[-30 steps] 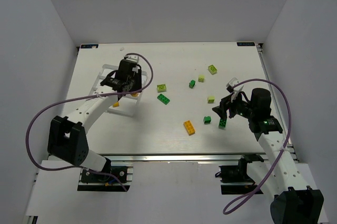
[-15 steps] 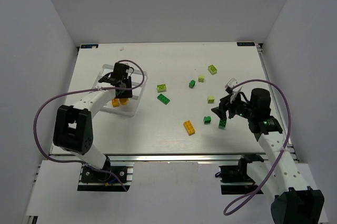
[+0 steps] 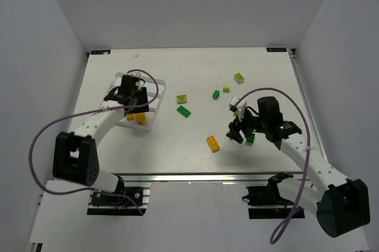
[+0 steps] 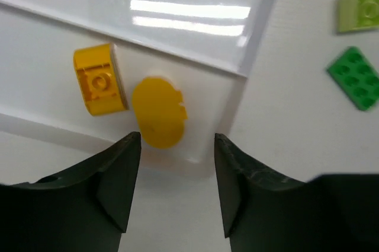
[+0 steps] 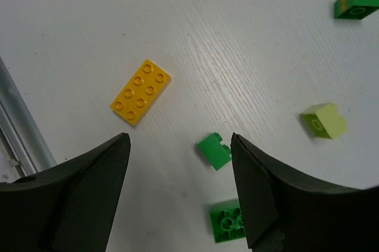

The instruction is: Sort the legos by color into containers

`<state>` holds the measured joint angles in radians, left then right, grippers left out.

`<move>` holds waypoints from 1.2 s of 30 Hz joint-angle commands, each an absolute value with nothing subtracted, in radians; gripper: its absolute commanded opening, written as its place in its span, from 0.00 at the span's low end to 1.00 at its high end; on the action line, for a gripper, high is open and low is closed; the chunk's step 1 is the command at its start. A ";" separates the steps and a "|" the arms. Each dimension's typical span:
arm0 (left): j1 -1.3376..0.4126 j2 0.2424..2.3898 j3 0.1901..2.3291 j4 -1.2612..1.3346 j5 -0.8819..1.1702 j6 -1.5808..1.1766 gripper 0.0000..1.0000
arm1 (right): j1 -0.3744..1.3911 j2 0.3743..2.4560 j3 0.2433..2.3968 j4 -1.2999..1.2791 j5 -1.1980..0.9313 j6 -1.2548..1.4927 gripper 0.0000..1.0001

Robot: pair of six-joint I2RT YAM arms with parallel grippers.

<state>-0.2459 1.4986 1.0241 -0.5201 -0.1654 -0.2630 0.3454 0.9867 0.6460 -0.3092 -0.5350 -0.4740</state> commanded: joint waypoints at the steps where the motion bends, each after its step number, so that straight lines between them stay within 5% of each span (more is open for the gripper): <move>1: -0.244 1.221 0.930 -0.373 -0.013 -0.265 0.60 | 0.464 1.041 0.698 -0.347 -0.372 -0.485 0.74; 5: -0.244 0.926 0.737 -0.214 0.041 -0.265 0.40 | 0.597 1.135 0.719 -0.327 -0.244 -0.388 0.77; 9: -0.253 0.737 0.660 -0.186 -0.073 -0.223 0.56 | 0.676 1.235 0.722 -0.290 -0.167 -0.310 0.89; 31: -0.262 0.660 0.680 -0.221 -0.118 -0.210 0.59 | 0.796 1.497 0.764 -0.158 -0.037 0.047 0.89; 34: -0.262 0.652 0.680 -0.222 -0.121 -0.210 0.59 | 0.808 1.494 0.765 -0.155 -0.005 0.037 0.79; 36: -0.262 0.646 0.680 -0.221 -0.123 -0.210 0.59 | 0.813 1.493 0.762 -0.152 0.035 0.014 0.59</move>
<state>-0.2577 0.6659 0.6815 -0.2256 -0.1123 -0.2184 0.8001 1.4902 0.7387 -0.1810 -0.0296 0.0158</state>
